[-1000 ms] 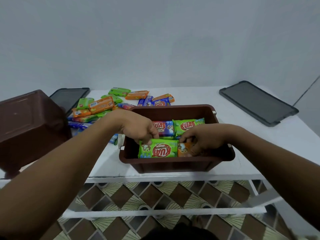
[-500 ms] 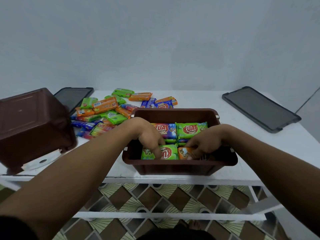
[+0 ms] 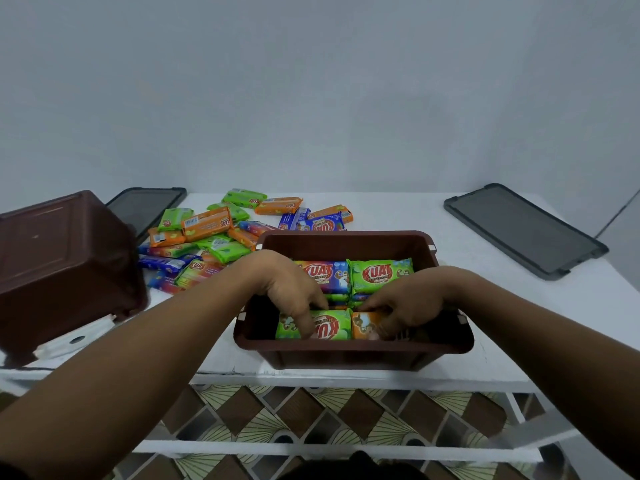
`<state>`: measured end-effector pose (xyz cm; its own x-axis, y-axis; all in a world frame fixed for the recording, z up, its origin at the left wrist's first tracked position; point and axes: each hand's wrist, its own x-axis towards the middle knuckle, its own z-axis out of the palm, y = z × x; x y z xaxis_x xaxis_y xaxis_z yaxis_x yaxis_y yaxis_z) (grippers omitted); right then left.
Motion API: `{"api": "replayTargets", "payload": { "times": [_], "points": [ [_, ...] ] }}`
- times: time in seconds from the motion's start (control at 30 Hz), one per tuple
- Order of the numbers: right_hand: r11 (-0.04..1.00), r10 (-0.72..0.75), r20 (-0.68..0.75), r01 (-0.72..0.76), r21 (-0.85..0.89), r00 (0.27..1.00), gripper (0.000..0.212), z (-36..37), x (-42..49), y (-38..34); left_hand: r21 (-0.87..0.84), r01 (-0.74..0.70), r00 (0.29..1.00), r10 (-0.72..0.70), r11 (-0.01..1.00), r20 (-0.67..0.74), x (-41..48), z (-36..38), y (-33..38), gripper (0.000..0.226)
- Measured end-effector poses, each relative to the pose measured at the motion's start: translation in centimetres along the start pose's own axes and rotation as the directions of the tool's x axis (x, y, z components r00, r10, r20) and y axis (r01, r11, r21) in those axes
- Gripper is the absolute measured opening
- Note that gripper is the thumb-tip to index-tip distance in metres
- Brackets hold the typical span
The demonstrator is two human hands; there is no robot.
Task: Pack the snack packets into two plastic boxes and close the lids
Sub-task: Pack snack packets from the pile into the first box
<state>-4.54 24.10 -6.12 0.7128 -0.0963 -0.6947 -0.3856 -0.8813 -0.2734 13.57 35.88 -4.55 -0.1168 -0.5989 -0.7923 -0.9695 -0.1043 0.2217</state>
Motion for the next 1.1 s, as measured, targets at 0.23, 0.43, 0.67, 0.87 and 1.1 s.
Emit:
{"api": "replayTargets", "payload": {
  "times": [0.23, 0.43, 0.67, 0.87, 1.1],
  "points": [
    [0.933, -0.165, -0.285, 0.243, 0.266, 0.944, 0.037, -4.1, -1.5, 1.1, -0.320, -0.281, 0.932, 0.178, 0.905, -0.316, -1.1, -3.5, -0.7, 0.029],
    [0.826, -0.068, -0.652, 0.409, 0.388, 0.755, 0.005, -8.7, -0.7, 4.3, -0.419, -0.411, 0.738, 0.025, 0.809, -0.674, -0.8, -7.8, -1.2, 0.008],
    [0.893, -0.003, -0.698, 0.316, 0.320, 0.716, 0.005, -12.4, 2.2, 9.5, -0.454, -0.328, 0.557, -0.218, 0.829, -0.801, 1.7, -11.2, -3.1, 0.017],
    [0.915, -0.030, -0.617, 0.269, 0.299, 0.786, 0.014, -12.9, 5.7, 12.4, -0.462, -0.201, 0.552, -0.290, 0.864, -0.782, 5.4, -13.1, -4.5, 0.008],
    [0.972, -0.164, -0.489, 0.223, 0.066, 0.857, 0.038, -11.2, 10.9, 13.4, -0.281, 0.275, 0.672, -0.393, 0.920, -0.628, 11.3, -12.9, -7.2, 0.038]
  ]
}}
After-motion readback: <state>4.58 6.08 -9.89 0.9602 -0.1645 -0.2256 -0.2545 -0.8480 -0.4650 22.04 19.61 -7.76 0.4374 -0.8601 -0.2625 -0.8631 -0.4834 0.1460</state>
